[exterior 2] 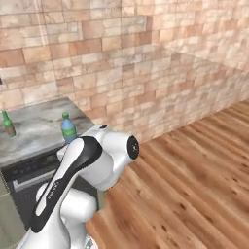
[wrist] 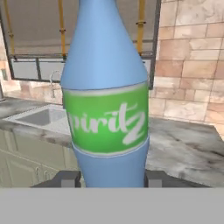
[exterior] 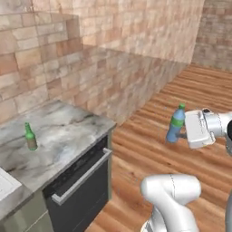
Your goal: Place the drinks on the dining counter in a tight cluster.
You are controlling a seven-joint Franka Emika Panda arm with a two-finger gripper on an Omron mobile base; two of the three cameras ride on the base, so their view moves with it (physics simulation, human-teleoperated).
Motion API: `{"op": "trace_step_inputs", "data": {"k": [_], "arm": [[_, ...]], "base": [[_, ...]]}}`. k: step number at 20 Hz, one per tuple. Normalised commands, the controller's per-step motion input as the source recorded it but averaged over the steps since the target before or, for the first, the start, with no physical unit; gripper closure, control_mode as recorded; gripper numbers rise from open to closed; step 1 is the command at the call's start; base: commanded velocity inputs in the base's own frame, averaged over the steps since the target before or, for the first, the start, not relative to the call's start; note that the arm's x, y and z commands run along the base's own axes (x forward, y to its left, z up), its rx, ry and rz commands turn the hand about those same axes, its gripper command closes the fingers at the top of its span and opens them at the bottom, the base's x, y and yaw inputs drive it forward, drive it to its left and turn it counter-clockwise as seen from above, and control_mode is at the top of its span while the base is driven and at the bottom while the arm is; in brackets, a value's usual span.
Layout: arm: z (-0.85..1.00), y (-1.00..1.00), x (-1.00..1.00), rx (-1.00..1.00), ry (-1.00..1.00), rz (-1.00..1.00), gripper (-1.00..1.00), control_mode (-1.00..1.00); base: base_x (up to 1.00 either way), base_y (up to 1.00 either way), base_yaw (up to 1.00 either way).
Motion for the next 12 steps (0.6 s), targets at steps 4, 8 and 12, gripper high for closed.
{"op": "trace_step_inputs", "data": {"k": [4, 8, 12], "arm": [[0.00, 0.00, 0.00, 0.00, 0.00, 0.00, 1.00, 1.00], [0.00, 0.00, 0.00, 0.00, 0.00, 0.00, 1.00, 1.00], [0.00, 0.00, 0.00, 0.00, 0.00, 0.00, 1.00, 1.00]], "base": [[0.00, -0.08, -0.92], [0.00, -0.14, -0.88], [0.00, -0.01, -0.90]]}}
